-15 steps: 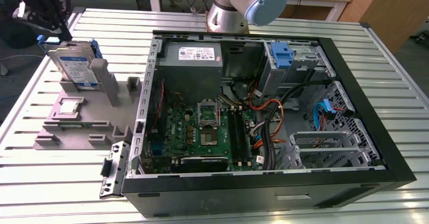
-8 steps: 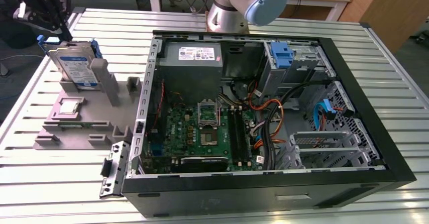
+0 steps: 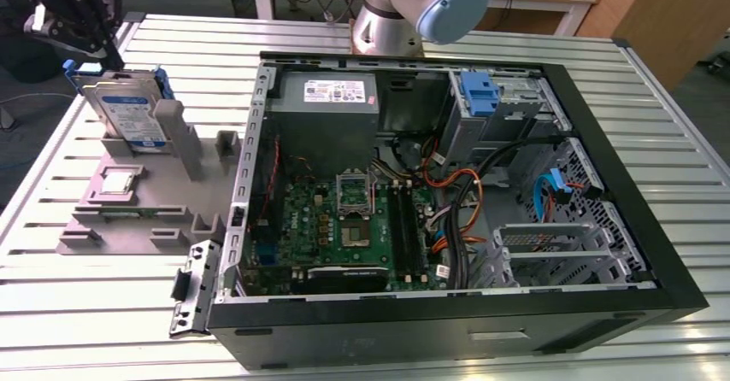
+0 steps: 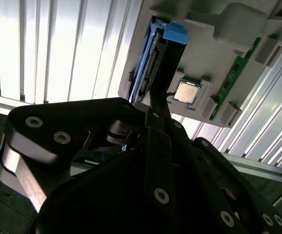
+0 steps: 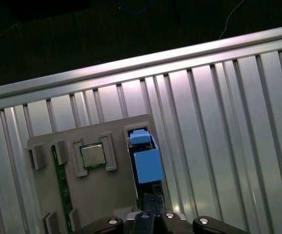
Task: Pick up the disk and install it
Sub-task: 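Pick up the disk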
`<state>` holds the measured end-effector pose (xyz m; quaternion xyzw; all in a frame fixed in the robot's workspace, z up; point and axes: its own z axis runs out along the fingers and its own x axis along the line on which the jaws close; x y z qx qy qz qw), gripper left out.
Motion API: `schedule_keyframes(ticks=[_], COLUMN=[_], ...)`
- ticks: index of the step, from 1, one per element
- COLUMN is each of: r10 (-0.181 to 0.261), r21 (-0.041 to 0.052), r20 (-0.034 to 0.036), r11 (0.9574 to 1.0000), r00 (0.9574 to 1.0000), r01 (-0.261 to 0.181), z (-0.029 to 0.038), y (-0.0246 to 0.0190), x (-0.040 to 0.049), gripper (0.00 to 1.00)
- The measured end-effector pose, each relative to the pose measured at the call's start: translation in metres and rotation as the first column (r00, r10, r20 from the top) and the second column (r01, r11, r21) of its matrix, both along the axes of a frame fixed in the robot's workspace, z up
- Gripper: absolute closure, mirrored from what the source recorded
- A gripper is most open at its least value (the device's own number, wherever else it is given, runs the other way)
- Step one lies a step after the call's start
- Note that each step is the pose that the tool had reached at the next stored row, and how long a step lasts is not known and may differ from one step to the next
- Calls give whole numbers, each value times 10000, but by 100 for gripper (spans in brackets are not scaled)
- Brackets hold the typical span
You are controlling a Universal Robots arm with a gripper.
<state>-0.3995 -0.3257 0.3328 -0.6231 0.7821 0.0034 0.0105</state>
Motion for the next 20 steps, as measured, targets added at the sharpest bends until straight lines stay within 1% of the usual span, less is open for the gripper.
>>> schedule_keyframes(ticks=[9,10,16,20], r10=[42,48,102,104], r21=[1,10,130,133], r20=[0,0,1,1], r11=[10000,10000,9999,9999], r00=[10000,10000,9999,9999], r01=[-42,-48,-102,-104], z=[-2,-4,-9,-10], y=[0,0,0,-6], x=[5,3,-4,-12], gripper=[89,89,89,89])
